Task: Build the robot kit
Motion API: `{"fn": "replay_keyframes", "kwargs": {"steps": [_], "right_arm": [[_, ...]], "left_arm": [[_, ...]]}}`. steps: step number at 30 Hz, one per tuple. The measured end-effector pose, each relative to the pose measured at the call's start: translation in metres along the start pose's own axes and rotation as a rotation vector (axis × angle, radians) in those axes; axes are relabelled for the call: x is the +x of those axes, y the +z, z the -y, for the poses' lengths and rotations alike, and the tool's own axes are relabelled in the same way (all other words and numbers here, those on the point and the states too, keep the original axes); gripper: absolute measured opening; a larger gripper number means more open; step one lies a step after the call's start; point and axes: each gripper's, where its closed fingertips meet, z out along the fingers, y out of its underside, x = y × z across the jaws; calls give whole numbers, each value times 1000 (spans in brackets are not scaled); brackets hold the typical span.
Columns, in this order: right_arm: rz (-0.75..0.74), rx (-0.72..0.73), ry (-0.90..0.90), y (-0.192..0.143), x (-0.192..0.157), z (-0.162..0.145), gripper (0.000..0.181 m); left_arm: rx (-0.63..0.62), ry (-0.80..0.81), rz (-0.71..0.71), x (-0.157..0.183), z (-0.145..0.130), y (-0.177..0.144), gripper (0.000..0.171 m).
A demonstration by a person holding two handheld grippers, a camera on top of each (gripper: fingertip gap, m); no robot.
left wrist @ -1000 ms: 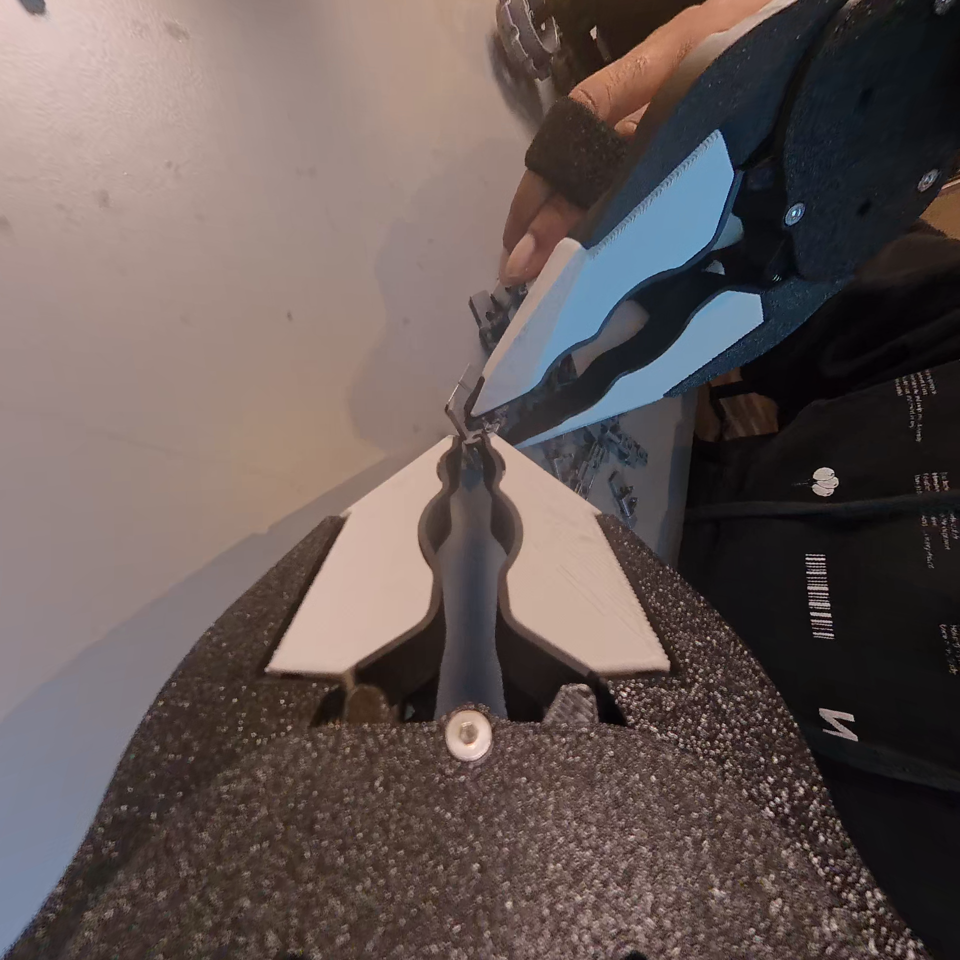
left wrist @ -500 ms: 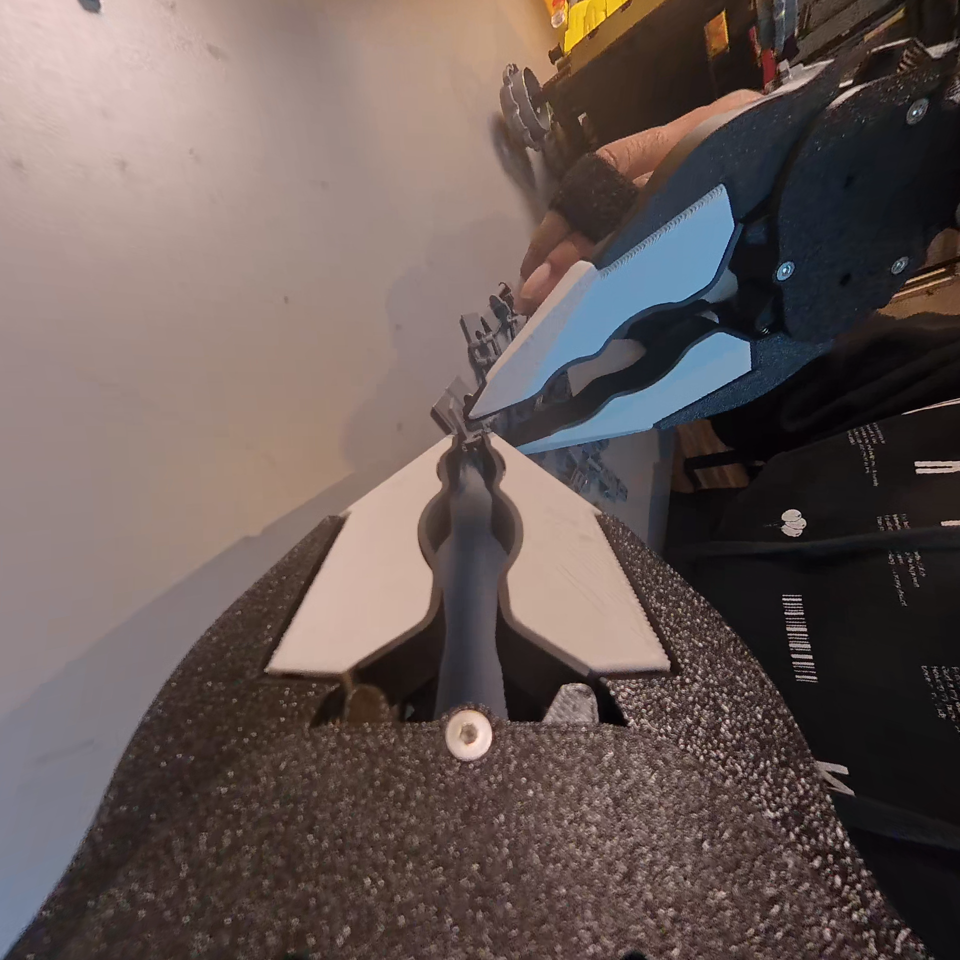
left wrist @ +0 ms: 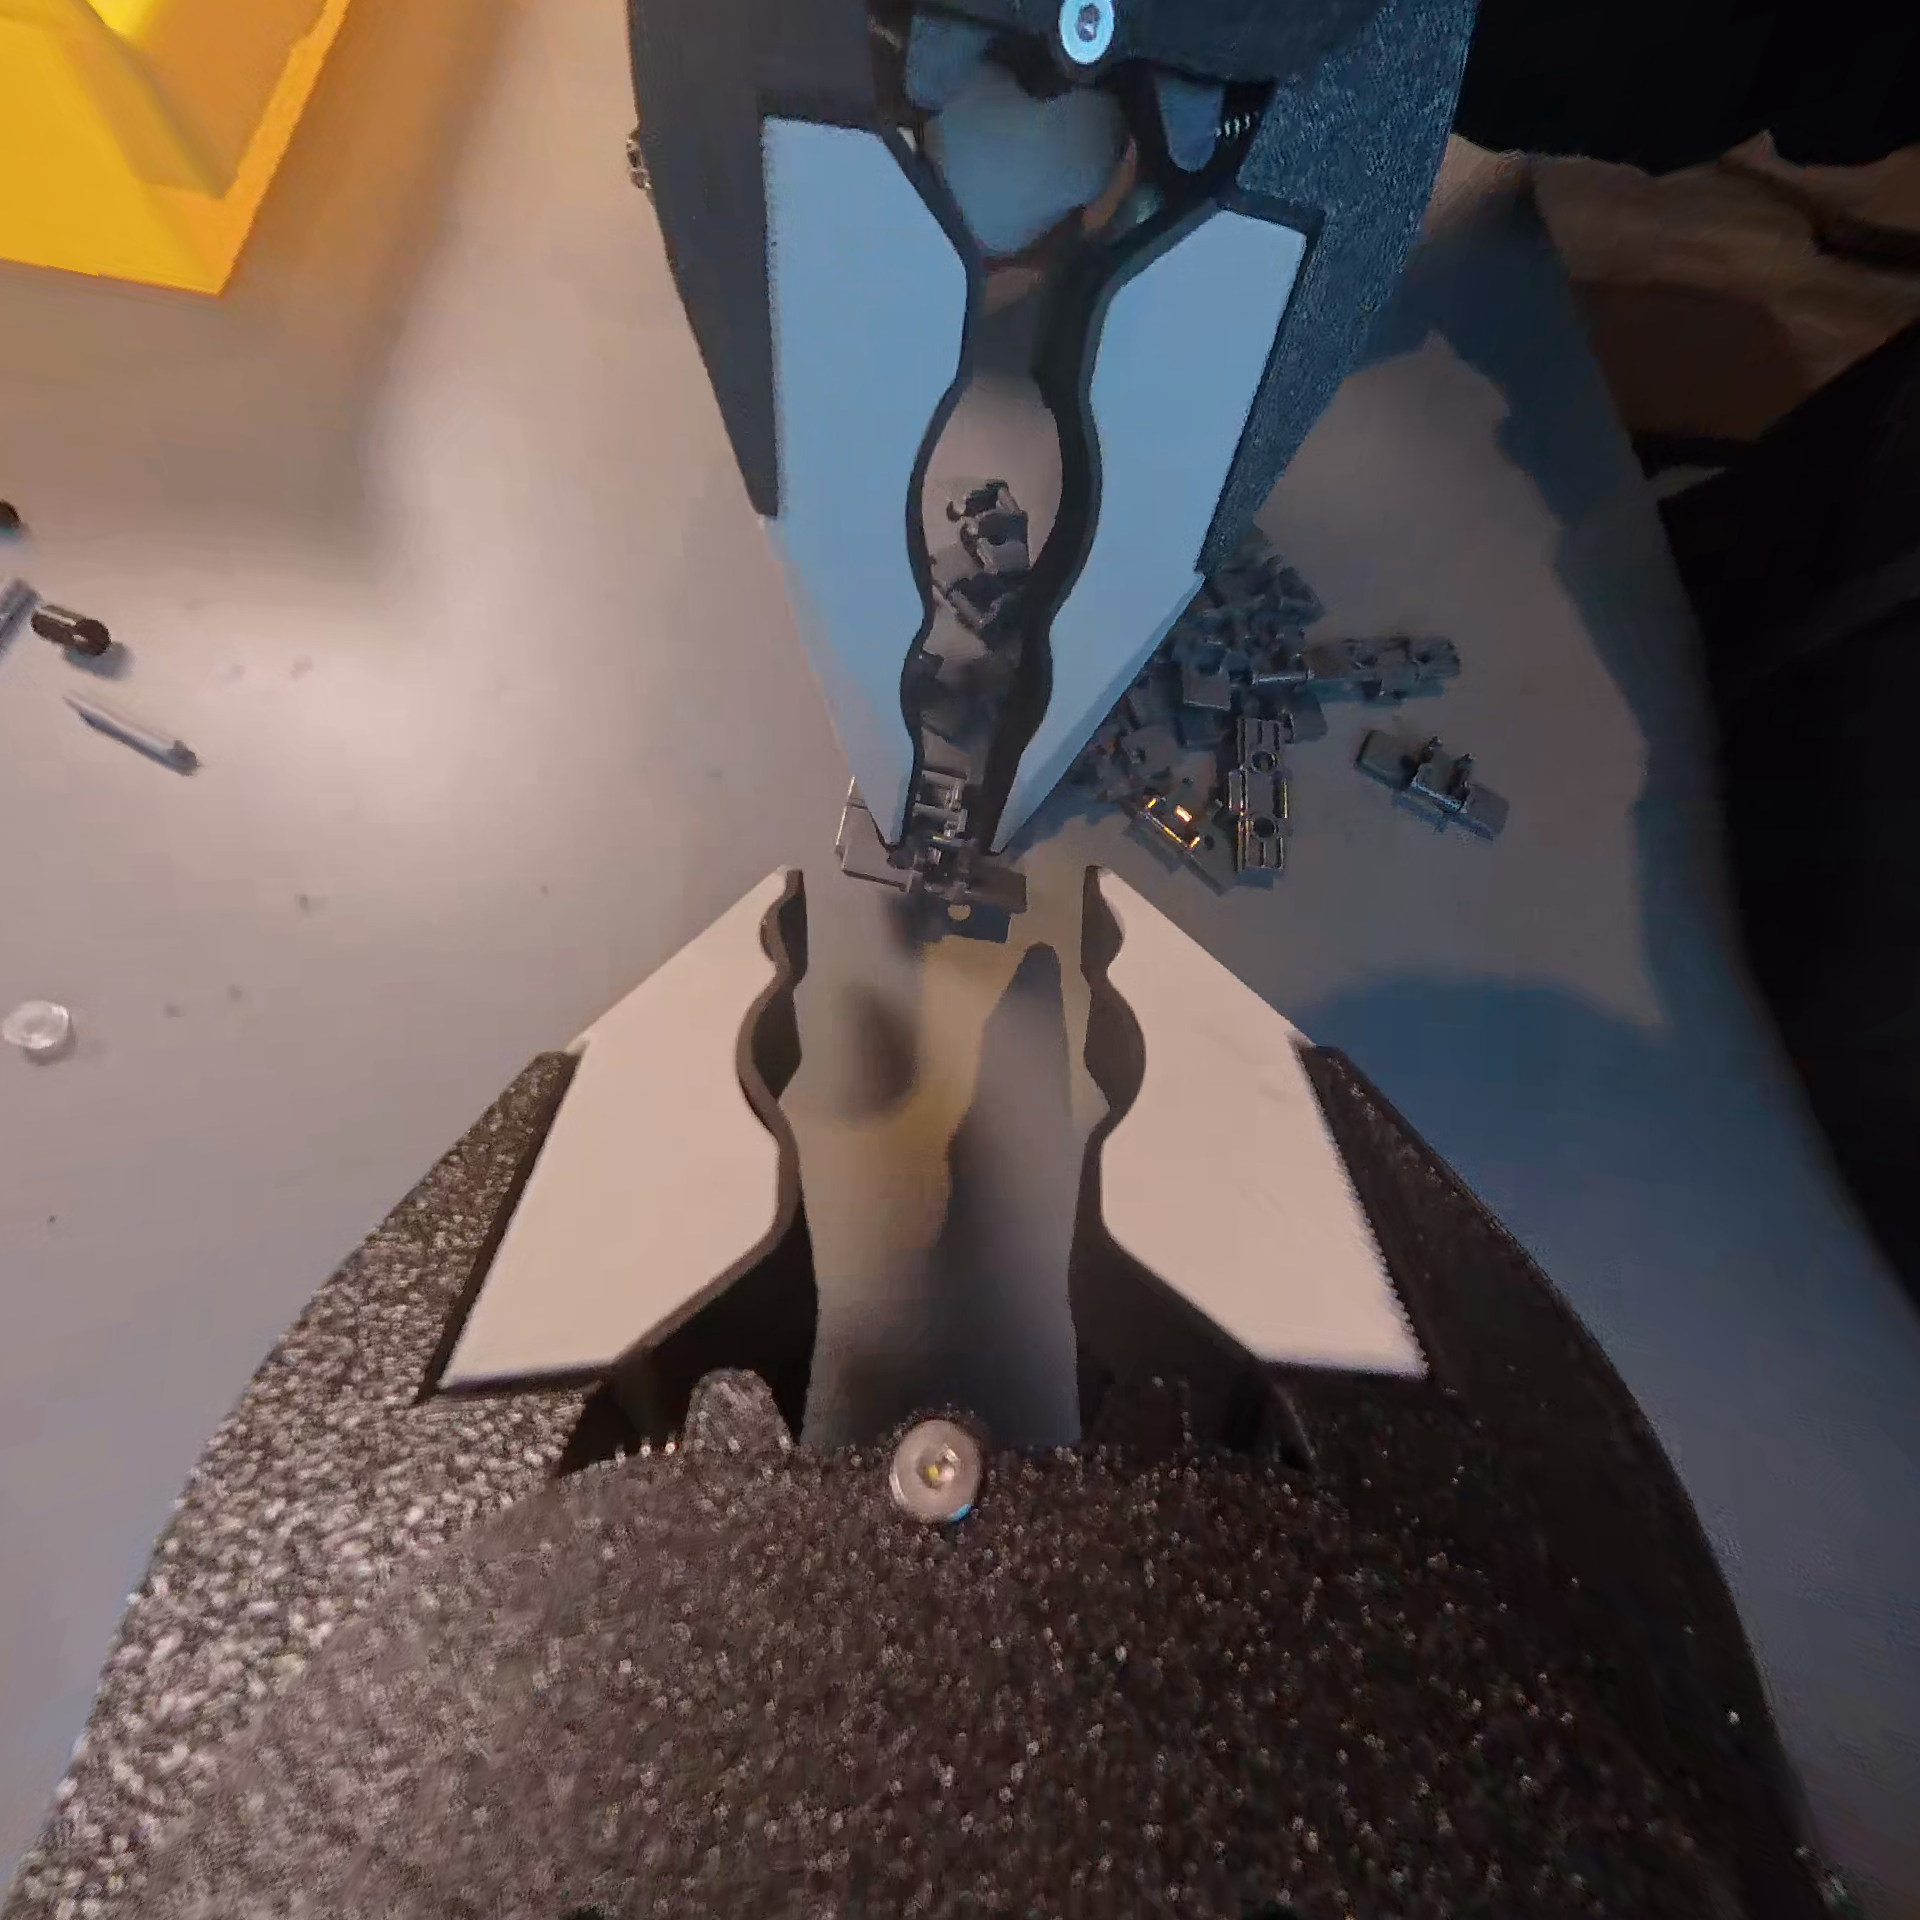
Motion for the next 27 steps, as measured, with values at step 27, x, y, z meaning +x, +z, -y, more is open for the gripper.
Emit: {"fn": "replay_keyframes", "kwargs": {"steps": [27], "right_arm": [[-4,58,136,-1,7,0,17]], "left_arm": [[-53,127,-27,-8,-7,10,37]]}}
